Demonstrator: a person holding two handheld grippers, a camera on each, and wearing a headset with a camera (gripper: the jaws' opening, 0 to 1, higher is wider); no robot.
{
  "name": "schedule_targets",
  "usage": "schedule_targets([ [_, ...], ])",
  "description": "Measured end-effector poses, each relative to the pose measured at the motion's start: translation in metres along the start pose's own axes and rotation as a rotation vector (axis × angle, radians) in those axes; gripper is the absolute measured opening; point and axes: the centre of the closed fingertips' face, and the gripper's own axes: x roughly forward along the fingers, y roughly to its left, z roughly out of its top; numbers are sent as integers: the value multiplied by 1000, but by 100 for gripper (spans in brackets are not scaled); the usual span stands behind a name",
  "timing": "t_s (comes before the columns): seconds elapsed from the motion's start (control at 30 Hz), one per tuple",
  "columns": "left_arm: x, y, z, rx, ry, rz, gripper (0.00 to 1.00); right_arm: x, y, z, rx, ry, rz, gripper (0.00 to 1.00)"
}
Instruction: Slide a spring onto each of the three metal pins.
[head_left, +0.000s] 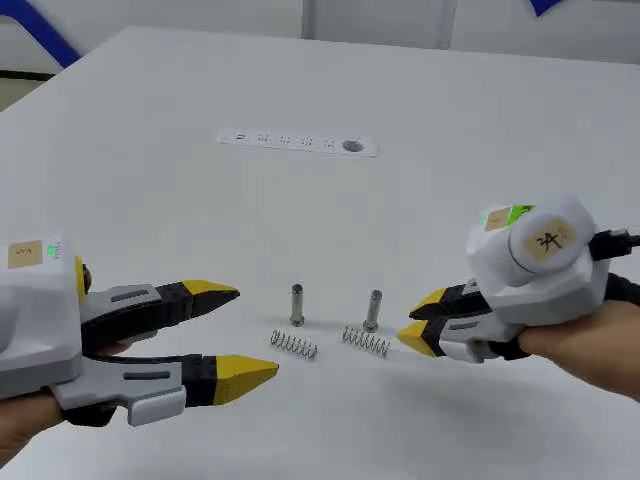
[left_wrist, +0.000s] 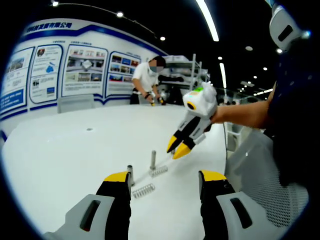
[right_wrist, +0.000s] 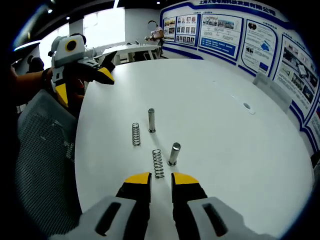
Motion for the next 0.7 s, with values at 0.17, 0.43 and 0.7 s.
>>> schedule_targets([
  [0.17, 2, -2, -2, 1, 10, -2, 55, 15, 3, -4, -8, 23, 30, 17],
  [0.43, 0, -2, -2, 1, 22, 6, 55, 30, 3, -14, -18, 56, 55, 16],
  [0.7, -2, -3, -2, 2, 36, 13, 55, 38, 2, -19, -17, 67, 68, 16],
])
